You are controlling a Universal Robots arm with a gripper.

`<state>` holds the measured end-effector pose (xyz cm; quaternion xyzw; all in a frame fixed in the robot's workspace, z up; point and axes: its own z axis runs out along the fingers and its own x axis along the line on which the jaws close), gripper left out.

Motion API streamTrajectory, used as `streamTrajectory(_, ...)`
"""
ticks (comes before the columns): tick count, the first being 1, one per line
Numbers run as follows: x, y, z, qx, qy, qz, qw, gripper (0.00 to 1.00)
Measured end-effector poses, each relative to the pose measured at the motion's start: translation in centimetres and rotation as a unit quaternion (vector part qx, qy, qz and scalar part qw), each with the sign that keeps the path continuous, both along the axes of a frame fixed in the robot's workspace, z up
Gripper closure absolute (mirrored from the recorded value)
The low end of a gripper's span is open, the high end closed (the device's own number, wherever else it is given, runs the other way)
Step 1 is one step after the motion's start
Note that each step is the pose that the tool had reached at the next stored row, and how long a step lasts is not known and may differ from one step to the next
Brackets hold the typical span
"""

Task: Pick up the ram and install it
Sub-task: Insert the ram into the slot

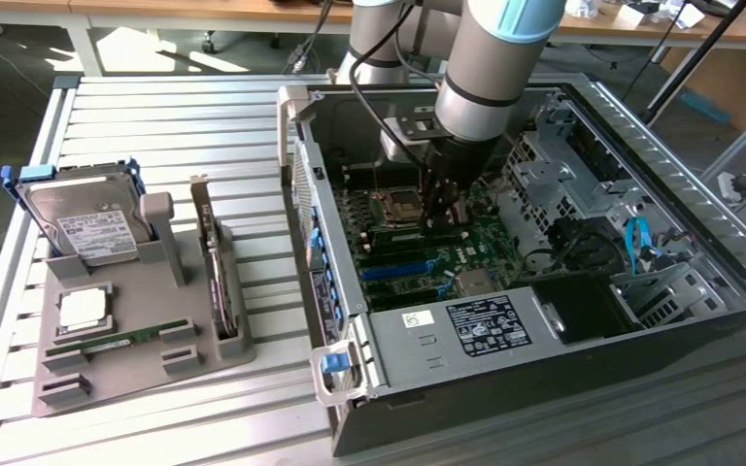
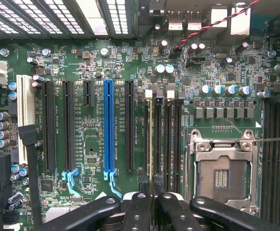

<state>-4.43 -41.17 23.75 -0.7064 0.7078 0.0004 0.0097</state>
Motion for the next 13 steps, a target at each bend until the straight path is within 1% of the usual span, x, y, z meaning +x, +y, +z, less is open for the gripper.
streamTrajectory(13,0.05,0.0,-0.18,0.0002,0.0,0.0,1.0,0.88)
